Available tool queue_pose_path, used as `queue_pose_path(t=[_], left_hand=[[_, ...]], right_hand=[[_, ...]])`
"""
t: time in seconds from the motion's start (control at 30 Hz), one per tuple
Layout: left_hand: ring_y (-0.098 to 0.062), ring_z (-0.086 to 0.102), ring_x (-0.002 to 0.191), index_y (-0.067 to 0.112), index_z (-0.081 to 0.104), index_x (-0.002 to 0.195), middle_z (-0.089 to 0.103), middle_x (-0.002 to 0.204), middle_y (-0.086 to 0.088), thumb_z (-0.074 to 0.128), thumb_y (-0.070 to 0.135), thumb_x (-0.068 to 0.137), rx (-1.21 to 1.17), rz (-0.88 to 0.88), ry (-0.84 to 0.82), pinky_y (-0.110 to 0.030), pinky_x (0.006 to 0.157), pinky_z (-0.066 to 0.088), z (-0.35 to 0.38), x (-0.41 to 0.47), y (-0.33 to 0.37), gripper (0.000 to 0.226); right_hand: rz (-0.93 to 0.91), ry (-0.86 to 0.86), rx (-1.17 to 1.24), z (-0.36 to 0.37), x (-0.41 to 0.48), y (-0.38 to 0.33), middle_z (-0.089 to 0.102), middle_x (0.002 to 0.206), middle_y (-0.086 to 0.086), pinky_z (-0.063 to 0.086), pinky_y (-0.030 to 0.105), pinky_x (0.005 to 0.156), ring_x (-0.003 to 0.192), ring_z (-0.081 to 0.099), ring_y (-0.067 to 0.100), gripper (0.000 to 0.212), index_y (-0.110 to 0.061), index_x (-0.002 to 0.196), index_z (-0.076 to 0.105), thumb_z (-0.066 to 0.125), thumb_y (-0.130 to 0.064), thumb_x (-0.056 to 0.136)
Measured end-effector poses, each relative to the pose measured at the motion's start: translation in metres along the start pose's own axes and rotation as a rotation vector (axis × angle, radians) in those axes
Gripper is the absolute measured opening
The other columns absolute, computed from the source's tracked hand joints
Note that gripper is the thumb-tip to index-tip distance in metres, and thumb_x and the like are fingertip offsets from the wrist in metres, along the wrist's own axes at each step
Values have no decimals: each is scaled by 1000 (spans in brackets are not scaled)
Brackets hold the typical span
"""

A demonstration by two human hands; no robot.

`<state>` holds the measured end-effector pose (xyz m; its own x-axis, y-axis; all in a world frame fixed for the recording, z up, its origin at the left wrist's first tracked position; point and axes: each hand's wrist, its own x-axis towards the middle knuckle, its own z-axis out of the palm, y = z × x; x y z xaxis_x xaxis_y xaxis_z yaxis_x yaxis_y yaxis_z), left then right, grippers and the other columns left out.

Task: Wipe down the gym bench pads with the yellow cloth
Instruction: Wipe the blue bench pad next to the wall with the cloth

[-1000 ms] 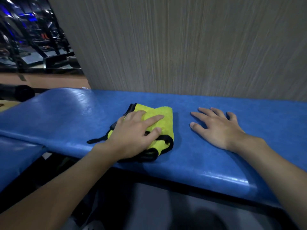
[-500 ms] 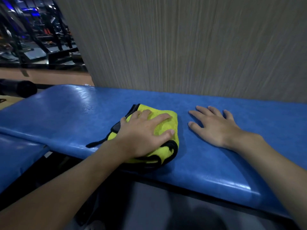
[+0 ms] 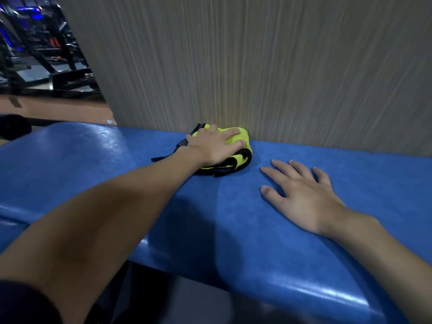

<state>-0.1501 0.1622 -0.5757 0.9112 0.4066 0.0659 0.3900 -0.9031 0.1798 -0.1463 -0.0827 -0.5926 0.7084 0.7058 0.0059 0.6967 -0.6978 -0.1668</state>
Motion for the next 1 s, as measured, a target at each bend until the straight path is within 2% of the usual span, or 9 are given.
queue_pose_path(t=[0.3, 0.47, 0.63, 0.7, 0.77, 0.83, 1.0], left_hand=[[-28, 19, 147, 57, 22, 149, 30, 158, -3, 21, 72, 94, 50, 67, 43, -61, 114, 19, 3, -86, -10, 57], [-19, 14, 149, 61, 19, 148, 27, 159, 0, 7, 84, 77, 11, 92, 19, -59, 117, 15, -3, -161, -22, 76], [-18, 17, 147, 61, 15, 149, 31, 156, 2, 9, 83, 76, 90, 120, 77, -55, 116, 20, -2, -218, -36, 76], [-18, 17, 148, 61, 13, 149, 31, 155, 2, 8, 84, 76, 105, 129, 57, -55, 115, 21, -4, -225, -41, 77], [-18, 13, 149, 62, 10, 148, 29, 157, 1, 7, 86, 73, 90, 112, 9, -56, 116, 19, -6, -219, -41, 79], [-18, 13, 150, 64, 10, 147, 26, 159, 0, 8, 86, 70, 75, 90, -24, -56, 117, 19, -8, -205, -37, 80], [-21, 17, 150, 64, 16, 146, 26, 161, 0, 7, 87, 66, 55, 60, -41, -59, 116, 19, -9, -154, -36, 84]], right_hand=[[7, 5, 8, 1, 1, 1, 10, 164, -17, -1, 51, 120, 151, 2, 14, 61, -46, 152, 20, 18, -66, 94], [7, 8, 3, -2, -1, -2, 14, 164, -14, 1, 52, 120, 151, 5, 16, 61, -44, 152, 22, 20, -65, 95], [26, -38, -73, -9, -2, -7, 14, 164, -12, -1, 57, 118, 152, 7, 19, 59, -42, 153, 22, 20, -63, 98], [17, -38, -105, -15, 1, -10, 19, 163, -13, -6, 60, 116, 152, 8, 19, 58, -42, 151, 27, 23, -63, 98], [-6, -11, -31, -18, 3, -15, 23, 161, -15, -5, 61, 117, 152, 9, 18, 58, -42, 150, 31, 25, -64, 97], [-29, 0, 36, -16, 6, -20, 19, 163, -15, -3, 58, 119, 152, 8, 17, 60, -43, 152, 26, 24, -64, 96], [-40, -49, -41, -1, 16, -24, 7, 165, -12, -2, 55, 120, 152, 1, 18, 61, -43, 154, 17, 18, -65, 96]])
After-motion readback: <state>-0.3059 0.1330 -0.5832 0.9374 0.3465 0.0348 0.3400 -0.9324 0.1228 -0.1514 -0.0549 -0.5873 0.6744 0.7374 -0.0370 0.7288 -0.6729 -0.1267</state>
